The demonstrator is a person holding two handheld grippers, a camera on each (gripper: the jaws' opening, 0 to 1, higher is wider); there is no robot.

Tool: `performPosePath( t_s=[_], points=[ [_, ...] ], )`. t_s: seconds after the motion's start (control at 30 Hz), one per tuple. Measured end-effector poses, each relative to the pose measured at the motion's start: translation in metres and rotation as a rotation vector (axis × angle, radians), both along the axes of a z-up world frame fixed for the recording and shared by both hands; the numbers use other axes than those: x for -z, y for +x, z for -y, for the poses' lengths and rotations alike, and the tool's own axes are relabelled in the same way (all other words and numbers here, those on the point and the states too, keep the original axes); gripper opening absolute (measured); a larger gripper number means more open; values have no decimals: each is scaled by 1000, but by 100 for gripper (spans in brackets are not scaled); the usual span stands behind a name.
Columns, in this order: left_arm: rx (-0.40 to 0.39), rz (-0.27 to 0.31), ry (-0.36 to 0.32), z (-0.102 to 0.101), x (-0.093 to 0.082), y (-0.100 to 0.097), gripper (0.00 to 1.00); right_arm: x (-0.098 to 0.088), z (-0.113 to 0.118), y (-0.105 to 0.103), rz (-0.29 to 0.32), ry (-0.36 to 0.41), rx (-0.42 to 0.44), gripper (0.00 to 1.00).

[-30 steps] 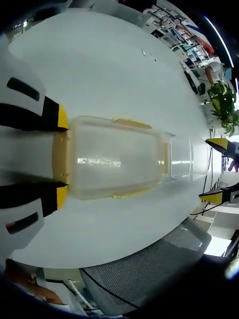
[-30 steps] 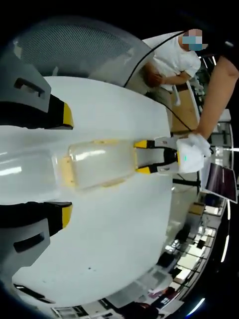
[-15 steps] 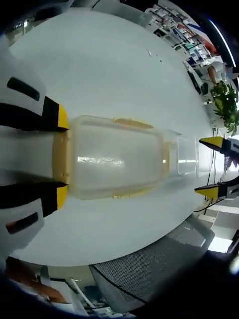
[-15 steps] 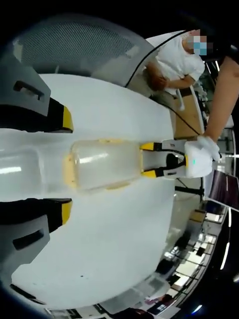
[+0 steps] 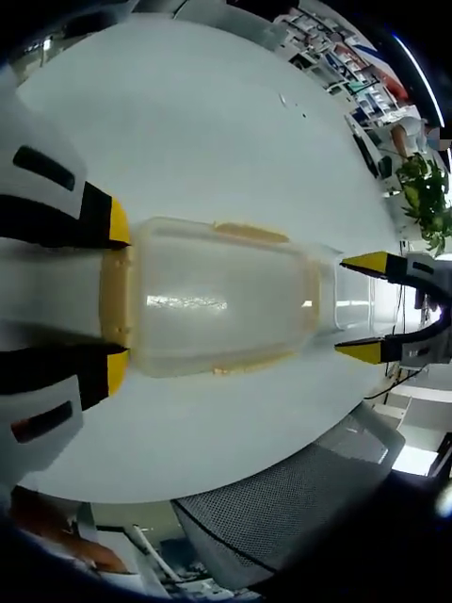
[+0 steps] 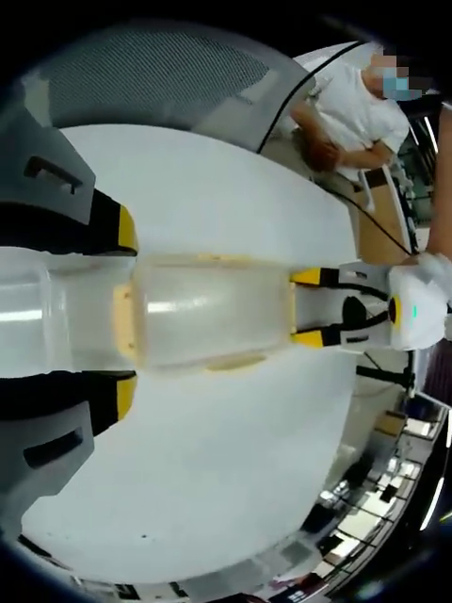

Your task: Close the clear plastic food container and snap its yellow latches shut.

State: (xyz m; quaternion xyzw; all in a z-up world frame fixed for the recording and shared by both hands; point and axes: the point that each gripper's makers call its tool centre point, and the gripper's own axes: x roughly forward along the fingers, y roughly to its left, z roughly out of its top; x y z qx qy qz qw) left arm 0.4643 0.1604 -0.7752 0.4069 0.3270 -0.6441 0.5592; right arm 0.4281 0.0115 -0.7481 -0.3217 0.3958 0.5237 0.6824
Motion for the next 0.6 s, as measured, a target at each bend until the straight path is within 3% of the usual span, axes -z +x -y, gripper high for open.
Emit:
performPosePath(
  t_s=[0.4, 0.6],
  points=[
    [-3, -9, -1, -10, 7, 9, 34, 26, -2, 2, -3, -118, -41, 43],
    [1, -9, -5, -10, 7, 8, 34, 32, -1, 7, 1, -139, -37, 42]
  ],
)
